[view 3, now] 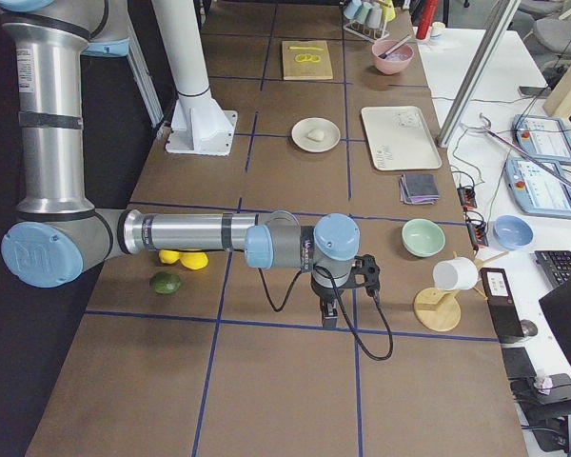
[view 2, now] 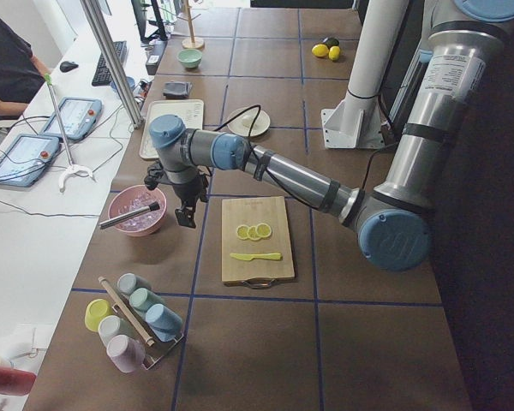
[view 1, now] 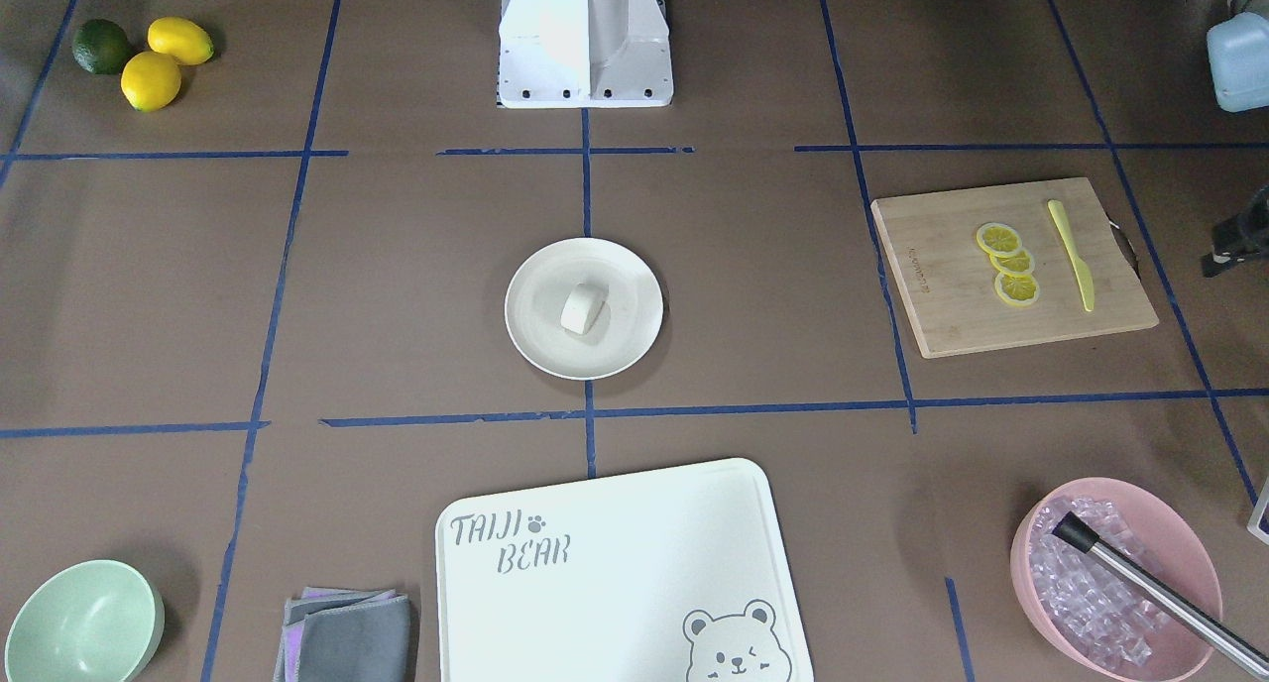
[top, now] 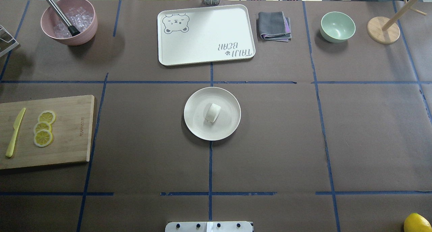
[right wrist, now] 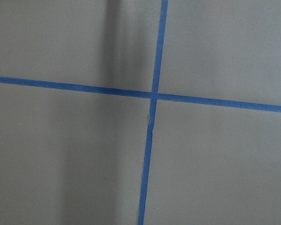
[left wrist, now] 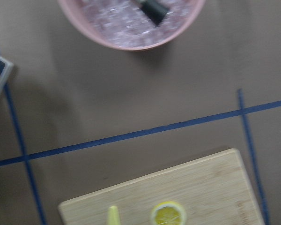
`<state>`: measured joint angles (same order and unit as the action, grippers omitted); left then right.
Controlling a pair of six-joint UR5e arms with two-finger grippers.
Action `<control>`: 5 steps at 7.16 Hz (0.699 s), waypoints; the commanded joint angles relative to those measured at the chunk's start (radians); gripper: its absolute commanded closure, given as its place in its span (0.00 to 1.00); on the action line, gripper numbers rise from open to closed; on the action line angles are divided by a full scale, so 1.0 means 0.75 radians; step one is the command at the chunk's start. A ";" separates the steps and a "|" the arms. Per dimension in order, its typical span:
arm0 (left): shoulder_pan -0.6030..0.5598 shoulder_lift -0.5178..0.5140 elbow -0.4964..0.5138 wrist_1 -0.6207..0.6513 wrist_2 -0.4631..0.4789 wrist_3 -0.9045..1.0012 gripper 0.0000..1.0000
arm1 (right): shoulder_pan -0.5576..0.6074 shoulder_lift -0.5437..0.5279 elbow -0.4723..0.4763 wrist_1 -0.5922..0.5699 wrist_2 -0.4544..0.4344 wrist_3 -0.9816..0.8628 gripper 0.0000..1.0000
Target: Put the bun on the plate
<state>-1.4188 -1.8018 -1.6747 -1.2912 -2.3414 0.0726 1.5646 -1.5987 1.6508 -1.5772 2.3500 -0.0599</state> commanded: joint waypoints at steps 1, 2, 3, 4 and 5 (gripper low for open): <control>-0.116 0.130 0.083 -0.074 -0.018 0.159 0.00 | 0.000 -0.008 -0.002 0.000 0.000 0.002 0.00; -0.127 0.191 0.083 -0.096 -0.036 0.159 0.00 | 0.000 -0.008 -0.004 -0.002 -0.002 0.002 0.00; -0.129 0.210 0.097 -0.123 -0.044 0.157 0.00 | 0.000 -0.010 -0.004 -0.002 -0.002 0.004 0.00; -0.139 0.224 0.130 -0.188 -0.044 0.153 0.00 | 0.000 -0.010 -0.004 -0.002 0.000 0.004 0.00; -0.147 0.232 0.159 -0.225 -0.044 0.149 0.00 | 0.000 -0.010 -0.004 -0.002 -0.002 0.004 0.00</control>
<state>-1.5212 -1.6396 -1.5810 -1.4203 -2.3733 0.1870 1.5646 -1.6058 1.6476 -1.5784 2.3492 -0.0569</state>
